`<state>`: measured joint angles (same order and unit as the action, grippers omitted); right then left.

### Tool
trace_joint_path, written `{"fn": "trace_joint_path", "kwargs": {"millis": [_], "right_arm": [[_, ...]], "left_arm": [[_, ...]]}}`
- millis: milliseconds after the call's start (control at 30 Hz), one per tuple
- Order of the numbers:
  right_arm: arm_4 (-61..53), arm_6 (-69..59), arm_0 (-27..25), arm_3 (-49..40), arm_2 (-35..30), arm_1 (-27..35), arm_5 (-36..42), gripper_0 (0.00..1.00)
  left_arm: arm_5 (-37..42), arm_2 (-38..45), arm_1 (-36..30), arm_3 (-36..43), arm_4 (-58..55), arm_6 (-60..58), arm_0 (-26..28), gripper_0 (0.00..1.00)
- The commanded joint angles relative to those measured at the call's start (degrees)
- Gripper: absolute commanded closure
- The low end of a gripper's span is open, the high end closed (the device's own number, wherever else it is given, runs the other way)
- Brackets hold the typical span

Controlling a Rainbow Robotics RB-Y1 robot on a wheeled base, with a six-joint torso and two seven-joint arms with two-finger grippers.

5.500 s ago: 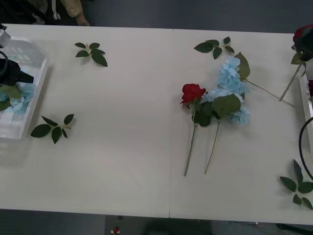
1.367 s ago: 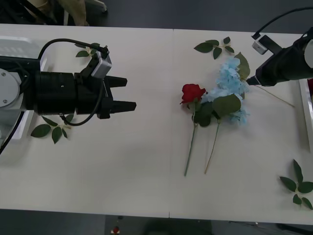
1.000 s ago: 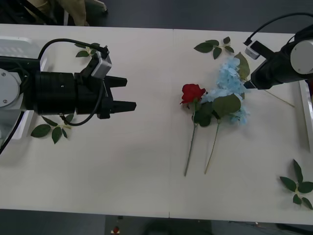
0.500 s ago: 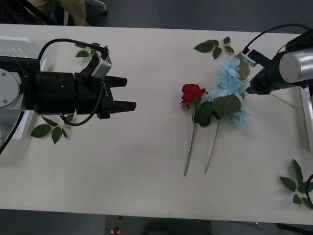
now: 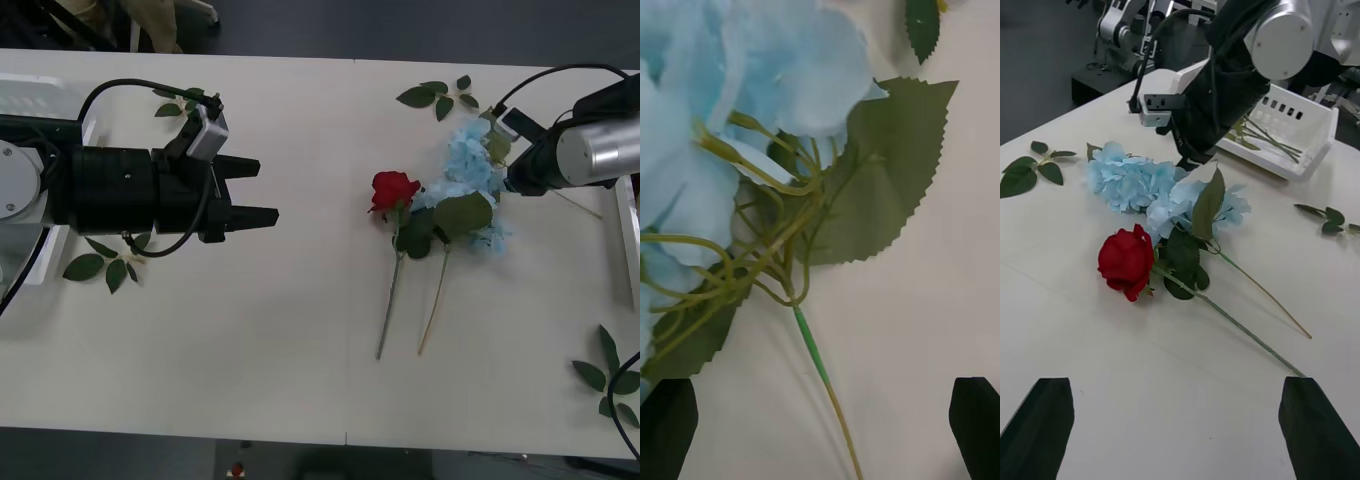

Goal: Put the red flowers into the right box and the blue flowers into the left box

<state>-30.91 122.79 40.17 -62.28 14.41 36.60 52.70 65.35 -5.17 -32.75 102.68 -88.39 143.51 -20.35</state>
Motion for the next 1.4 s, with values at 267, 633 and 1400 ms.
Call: {"fn": "trace_joint_path", "kwargs": {"millis": [267, 633, 1400], "right_arm": [[1.8, -1.7, 3.2, 5.6, 0.4, -1.5, -4.4, 0.01], [4.5, -1.9, 6.8, 14.3, 1.3, -5.1, -8.6, 0.01], [7.4, -3.5, 7.6, 16.7, 1.6, -7.0, -9.5, 1.0]], "left_arm": [[-0.3, 1.0, -0.3, 1.4, 0.1, 1.7, -0.7, 0.2], [-0.3, 1.0, -0.3, 1.4, 0.1, 1.7, -0.7, 0.2], [-0.3, 1.0, -0.3, 1.4, 0.1, 1.7, -0.7, 0.2]]}}
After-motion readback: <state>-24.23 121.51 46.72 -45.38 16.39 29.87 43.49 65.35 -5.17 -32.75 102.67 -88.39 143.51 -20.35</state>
